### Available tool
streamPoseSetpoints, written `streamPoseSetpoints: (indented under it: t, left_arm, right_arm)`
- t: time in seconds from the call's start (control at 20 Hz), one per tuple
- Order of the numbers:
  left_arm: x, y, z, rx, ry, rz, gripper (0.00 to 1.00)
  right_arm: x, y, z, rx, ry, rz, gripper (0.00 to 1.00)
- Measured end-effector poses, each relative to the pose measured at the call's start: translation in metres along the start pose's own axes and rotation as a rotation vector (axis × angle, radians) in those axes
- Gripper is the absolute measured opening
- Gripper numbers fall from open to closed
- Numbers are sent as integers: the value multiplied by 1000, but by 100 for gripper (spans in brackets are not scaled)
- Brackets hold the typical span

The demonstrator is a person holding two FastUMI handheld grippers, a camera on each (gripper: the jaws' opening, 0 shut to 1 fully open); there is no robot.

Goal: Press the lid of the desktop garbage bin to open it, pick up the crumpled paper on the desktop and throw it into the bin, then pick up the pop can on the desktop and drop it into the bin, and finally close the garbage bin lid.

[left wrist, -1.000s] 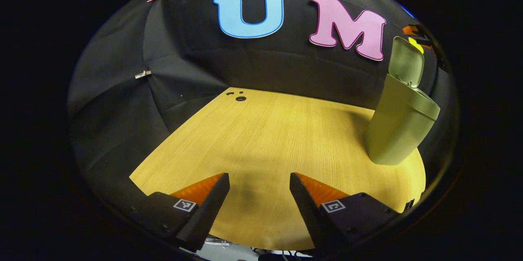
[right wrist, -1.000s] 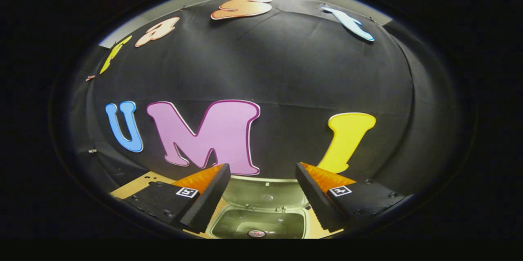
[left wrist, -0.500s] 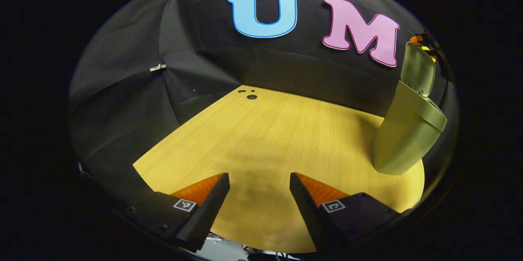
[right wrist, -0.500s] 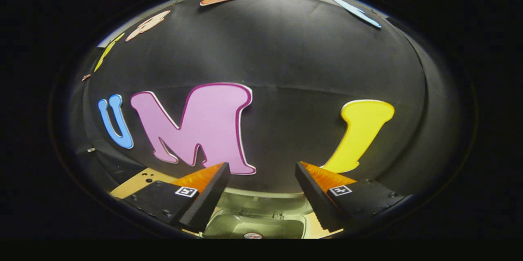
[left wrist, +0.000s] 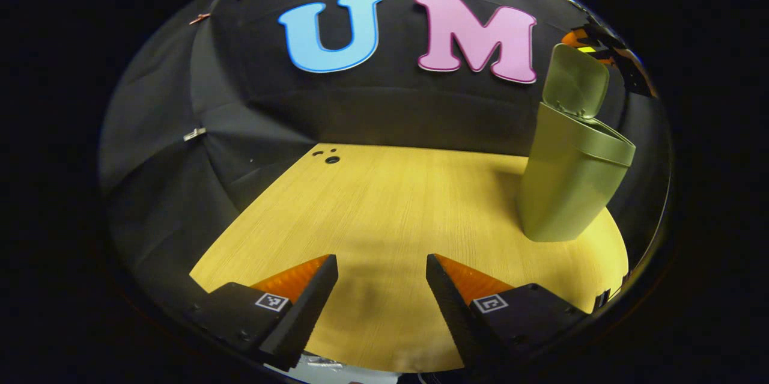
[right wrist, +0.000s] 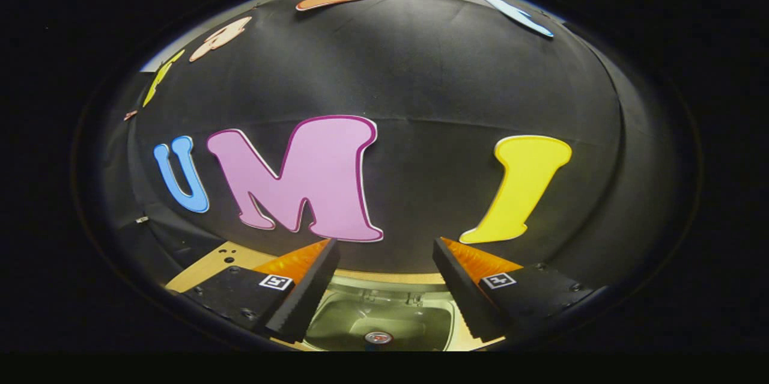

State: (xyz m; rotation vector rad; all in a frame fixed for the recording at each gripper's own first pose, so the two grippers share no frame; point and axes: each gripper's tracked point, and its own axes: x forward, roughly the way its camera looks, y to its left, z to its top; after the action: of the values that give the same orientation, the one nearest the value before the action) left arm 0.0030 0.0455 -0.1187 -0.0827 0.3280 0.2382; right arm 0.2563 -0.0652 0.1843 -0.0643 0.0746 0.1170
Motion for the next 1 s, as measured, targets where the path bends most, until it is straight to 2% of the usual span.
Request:
streamPoseSetpoints:
  t: [0.2, 0.5, 0.7, 0.85, 1.0]
  left_arm:
    - [2, -15, 14, 26, -35, -95, 93]
    - [-2, -13, 0, 93, -57, -168, 93]
    - [-3, -7, -15, 58, -29, -189, 93]
    - [-4, -1, -9, 35, -37, -192, 93]
    - [-4, 5, -9, 54, -46, -186, 93]
  right_arm:
    - [-28, 3, -24, 7, 16, -36, 98]
    - [-61, 7, -71, 20, 52, -88, 98]
    - [-77, 8, -104, -17, 79, -116, 98]
    - [-85, 11, -130, 14, 116, -132, 98]
    - [-89, 15, -156, 33, 157, -137, 98]
